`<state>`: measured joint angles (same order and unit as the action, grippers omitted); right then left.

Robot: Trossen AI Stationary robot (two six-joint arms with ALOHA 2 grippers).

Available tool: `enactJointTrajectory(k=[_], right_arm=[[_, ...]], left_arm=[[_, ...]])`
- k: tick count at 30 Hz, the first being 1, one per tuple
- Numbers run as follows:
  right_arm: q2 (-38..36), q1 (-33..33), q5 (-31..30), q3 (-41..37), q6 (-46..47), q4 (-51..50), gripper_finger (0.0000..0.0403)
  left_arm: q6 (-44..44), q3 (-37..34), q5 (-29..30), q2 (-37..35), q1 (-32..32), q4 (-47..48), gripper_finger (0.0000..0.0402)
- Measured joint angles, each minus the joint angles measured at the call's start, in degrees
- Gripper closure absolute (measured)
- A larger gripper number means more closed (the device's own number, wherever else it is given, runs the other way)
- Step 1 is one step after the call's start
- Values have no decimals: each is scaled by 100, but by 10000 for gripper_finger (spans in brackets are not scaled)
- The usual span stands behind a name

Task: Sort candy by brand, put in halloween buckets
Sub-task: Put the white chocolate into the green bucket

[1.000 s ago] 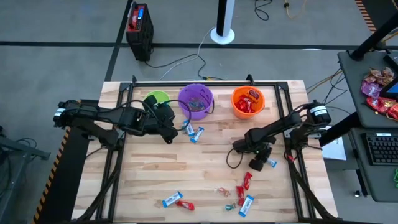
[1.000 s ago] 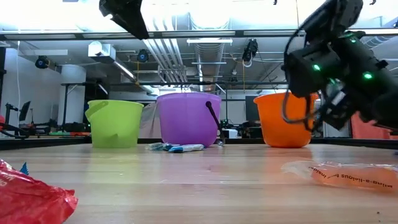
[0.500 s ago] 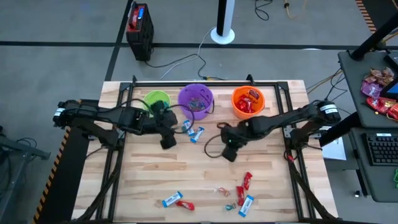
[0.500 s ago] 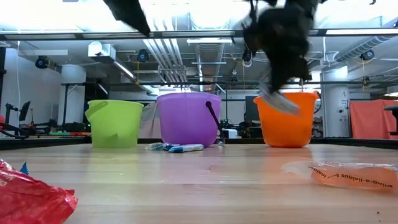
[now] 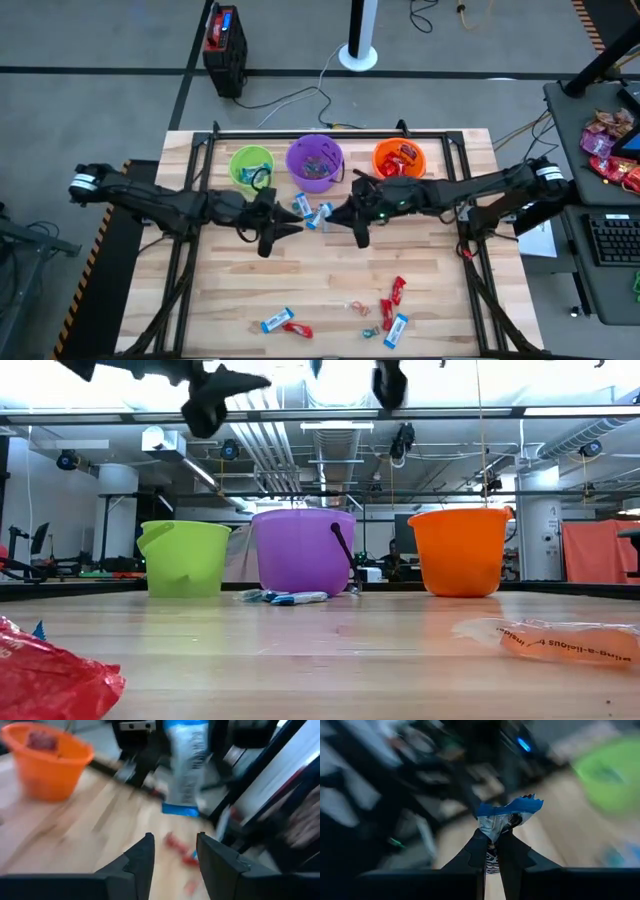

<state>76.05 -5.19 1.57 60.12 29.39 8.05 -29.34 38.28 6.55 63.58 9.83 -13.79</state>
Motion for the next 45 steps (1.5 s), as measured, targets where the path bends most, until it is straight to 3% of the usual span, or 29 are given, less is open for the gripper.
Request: enactJointTrajectory(k=[3,7,13,20,24,30,31,37,42,45], right_arm=[[61,-2,445,-134,-355,1151,380],[106,10,674,-150,-448,1523,380],[169,26,1137,36,-650,1505,383],[290,35,1253,192,-675,1457,384],[296,65,1103,200,-660,1445,376],[249,188,914,411,-518,742,317],[257,221,914,482,-499,503,306],[279,488,582,966,-691,-1315,252],[291,1096,-839,1436,-519,-3293,235],[368,1680,-914,1621,-737,-3830,238]], left_arm=[[-113,-337,-27,162,28,-1493,250],[-98,-318,-622,419,20,-2750,209],[214,292,-713,842,20,-2076,168],[796,881,-846,1166,17,-1842,170],[806,980,-940,1107,11,-1387,210],[802,979,-952,850,-28,-875,373],[787,979,-962,808,-45,-742,384],[804,981,-626,365,-116,194,372],[267,1100,838,-372,-433,2003,390],[82,1483,1285,-648,-785,3504,389]])
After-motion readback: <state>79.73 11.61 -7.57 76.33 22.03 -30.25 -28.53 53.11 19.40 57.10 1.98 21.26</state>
